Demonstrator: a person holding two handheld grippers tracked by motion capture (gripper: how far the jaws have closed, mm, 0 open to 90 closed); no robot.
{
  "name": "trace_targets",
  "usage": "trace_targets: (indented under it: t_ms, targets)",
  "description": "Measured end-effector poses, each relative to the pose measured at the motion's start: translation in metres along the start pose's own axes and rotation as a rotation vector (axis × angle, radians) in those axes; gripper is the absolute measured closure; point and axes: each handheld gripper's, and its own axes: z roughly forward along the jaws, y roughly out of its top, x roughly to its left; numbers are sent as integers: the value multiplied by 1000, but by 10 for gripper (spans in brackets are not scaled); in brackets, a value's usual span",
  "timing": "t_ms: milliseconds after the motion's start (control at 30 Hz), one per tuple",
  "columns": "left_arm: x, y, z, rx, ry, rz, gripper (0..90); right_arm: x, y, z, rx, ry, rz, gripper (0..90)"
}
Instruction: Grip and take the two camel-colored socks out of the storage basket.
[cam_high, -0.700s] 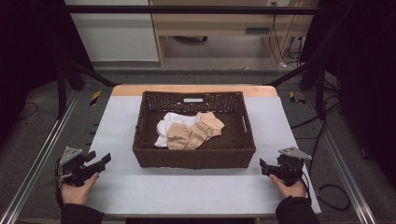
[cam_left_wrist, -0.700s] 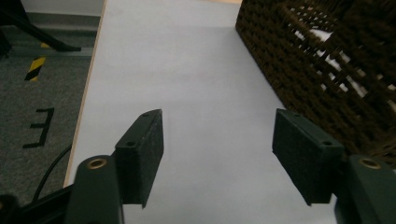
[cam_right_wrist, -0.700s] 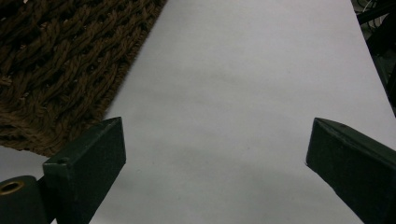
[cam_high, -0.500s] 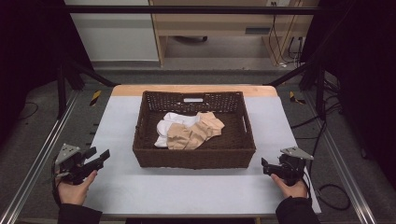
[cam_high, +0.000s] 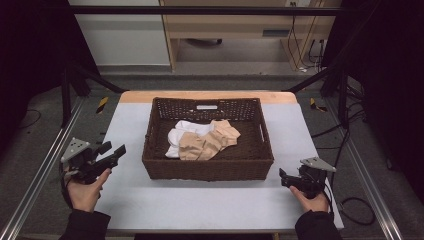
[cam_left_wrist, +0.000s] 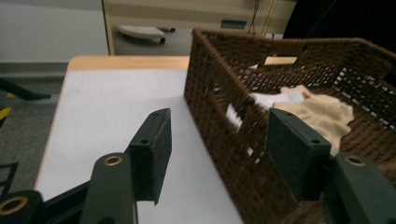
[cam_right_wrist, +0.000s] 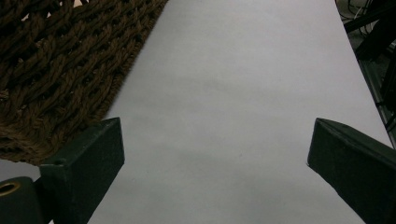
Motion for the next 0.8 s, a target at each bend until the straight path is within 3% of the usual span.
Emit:
trace_targets:
  t_ms: [233,500,800]
  targets:
    - [-25,28,13,-30,-34,19,398,0,0,1,2,-3,2,37]
    - [-44,45,27,-56,-61,32,395,-1,1,0,-4,-12,-1,37]
    - [-61,57,49,-27,-62,68,395,-1,2,0,-12,-15,-7,36]
